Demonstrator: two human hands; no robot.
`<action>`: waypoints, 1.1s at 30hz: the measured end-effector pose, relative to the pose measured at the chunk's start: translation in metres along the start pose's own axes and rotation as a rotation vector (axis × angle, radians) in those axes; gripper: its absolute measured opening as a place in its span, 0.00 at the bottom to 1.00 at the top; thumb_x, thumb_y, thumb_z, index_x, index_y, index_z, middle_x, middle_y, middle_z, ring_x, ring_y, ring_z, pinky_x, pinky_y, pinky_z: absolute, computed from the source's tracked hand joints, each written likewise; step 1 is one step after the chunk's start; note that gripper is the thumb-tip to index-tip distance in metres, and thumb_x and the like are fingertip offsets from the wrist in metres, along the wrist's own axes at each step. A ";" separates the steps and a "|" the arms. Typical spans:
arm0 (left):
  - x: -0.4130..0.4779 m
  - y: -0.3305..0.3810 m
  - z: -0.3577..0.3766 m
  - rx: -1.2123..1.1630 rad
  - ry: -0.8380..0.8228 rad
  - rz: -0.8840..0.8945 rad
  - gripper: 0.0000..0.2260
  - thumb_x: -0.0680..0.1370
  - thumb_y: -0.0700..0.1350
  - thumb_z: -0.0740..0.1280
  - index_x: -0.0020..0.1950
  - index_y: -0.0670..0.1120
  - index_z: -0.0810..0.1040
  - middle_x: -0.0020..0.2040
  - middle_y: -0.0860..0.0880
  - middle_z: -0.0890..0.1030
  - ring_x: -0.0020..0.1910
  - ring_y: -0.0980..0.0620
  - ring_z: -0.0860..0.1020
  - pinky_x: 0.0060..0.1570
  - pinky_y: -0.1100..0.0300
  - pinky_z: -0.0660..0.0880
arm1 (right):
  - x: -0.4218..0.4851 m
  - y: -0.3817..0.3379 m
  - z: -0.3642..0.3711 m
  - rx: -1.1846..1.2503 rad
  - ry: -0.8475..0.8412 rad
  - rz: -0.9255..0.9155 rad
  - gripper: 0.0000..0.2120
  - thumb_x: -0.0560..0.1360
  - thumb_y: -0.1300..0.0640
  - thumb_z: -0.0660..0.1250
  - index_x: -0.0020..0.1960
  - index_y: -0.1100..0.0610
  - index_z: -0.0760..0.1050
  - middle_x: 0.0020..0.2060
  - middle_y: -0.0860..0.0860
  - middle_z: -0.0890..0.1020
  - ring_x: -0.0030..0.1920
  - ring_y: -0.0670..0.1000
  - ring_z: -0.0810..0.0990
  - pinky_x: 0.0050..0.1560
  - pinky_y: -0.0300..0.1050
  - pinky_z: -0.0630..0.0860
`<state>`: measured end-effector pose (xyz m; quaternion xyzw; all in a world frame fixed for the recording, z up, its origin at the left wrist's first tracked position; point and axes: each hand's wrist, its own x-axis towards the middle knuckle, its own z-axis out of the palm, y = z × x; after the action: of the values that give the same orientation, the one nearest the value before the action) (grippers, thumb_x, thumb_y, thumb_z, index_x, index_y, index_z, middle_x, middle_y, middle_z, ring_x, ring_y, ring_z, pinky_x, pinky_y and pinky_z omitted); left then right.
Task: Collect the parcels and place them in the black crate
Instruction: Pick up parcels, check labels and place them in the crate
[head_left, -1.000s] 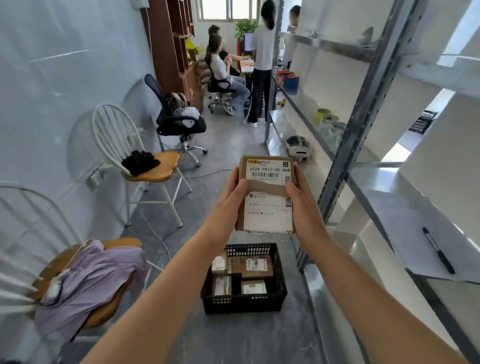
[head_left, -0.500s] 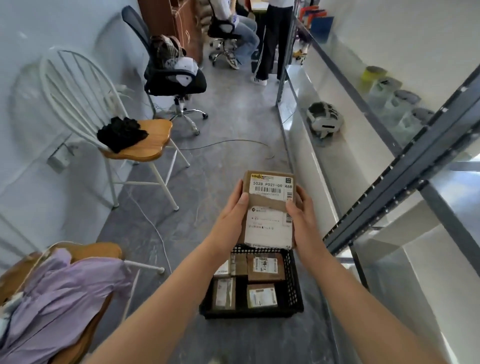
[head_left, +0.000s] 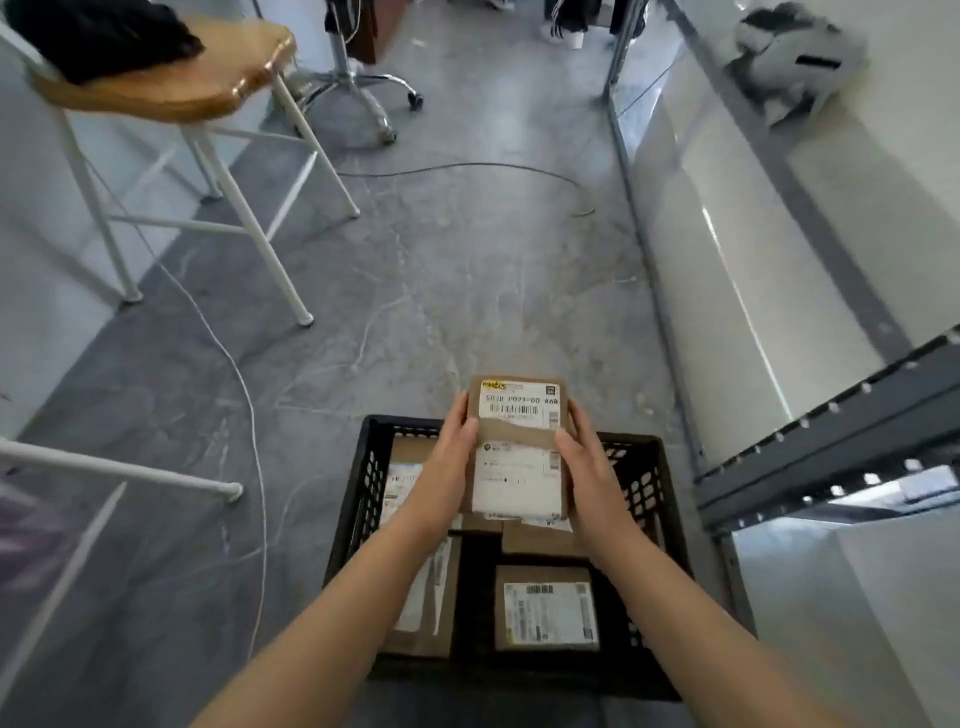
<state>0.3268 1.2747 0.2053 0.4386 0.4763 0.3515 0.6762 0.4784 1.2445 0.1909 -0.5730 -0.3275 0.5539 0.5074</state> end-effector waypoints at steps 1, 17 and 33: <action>0.010 -0.027 -0.004 -0.004 0.002 -0.030 0.20 0.82 0.53 0.54 0.75 0.60 0.59 0.69 0.51 0.74 0.62 0.50 0.77 0.61 0.46 0.75 | 0.010 0.030 -0.005 0.001 0.014 0.027 0.18 0.77 0.49 0.60 0.65 0.35 0.67 0.60 0.46 0.79 0.55 0.47 0.81 0.48 0.45 0.80; 0.074 -0.153 -0.008 0.361 0.333 -0.135 0.19 0.83 0.47 0.53 0.75 0.51 0.63 0.66 0.47 0.74 0.62 0.48 0.74 0.63 0.46 0.72 | 0.079 0.174 -0.012 -0.084 0.156 0.244 0.24 0.79 0.50 0.58 0.73 0.41 0.57 0.52 0.45 0.78 0.46 0.46 0.81 0.33 0.39 0.78; 0.057 -0.112 -0.008 0.260 0.366 0.057 0.13 0.81 0.44 0.58 0.65 0.52 0.72 0.61 0.56 0.76 0.57 0.63 0.74 0.56 0.66 0.71 | 0.047 0.127 -0.019 -0.116 0.228 0.071 0.21 0.80 0.51 0.57 0.72 0.48 0.61 0.70 0.46 0.68 0.62 0.40 0.67 0.48 0.28 0.63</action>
<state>0.3429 1.2866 0.0810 0.4643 0.6196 0.3798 0.5061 0.4806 1.2497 0.0543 -0.6718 -0.2788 0.4830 0.4875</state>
